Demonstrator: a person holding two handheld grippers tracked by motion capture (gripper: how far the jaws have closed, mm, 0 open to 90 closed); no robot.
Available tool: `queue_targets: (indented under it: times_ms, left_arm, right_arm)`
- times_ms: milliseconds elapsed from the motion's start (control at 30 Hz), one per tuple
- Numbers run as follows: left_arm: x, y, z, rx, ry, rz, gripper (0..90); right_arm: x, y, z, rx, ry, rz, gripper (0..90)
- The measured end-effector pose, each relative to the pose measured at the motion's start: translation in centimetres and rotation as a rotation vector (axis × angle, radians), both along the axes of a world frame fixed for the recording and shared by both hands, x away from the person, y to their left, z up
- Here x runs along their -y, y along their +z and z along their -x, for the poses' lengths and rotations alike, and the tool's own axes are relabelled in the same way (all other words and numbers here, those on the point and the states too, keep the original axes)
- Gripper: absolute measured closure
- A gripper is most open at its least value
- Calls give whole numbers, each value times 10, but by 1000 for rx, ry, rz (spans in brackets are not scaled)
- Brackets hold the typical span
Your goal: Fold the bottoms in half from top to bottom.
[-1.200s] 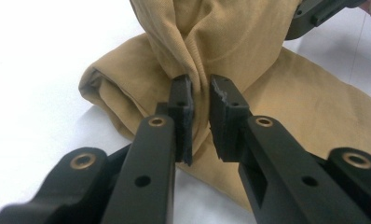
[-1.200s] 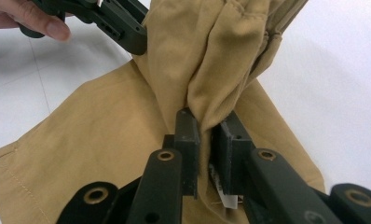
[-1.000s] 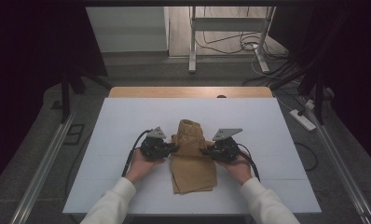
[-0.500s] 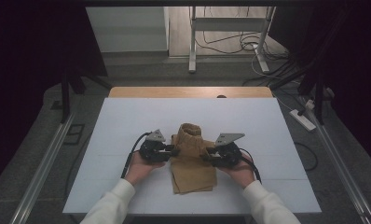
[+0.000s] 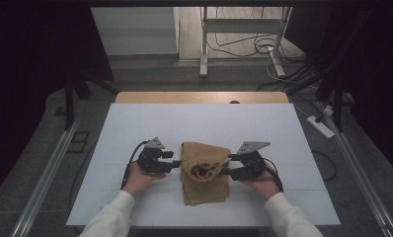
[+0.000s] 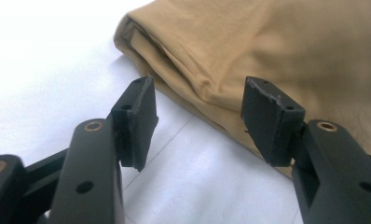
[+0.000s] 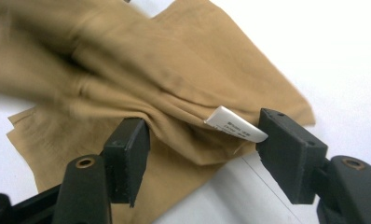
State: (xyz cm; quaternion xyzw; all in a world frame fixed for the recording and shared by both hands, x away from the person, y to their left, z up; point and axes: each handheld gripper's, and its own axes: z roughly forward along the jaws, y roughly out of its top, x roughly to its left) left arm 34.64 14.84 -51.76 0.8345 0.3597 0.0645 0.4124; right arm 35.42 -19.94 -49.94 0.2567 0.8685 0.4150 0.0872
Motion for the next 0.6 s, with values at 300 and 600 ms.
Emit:
queue_targets:
  times_ms: [300,600]
  left_arm:
    - [-2,2,0,7,17,12,426]
    - [-2,2,-1,11,24,20,421]
  right_arm:
    - [12,-2,-2,-49,-26,45,292]
    - [37,6,-7,-46,-98,-5,296]
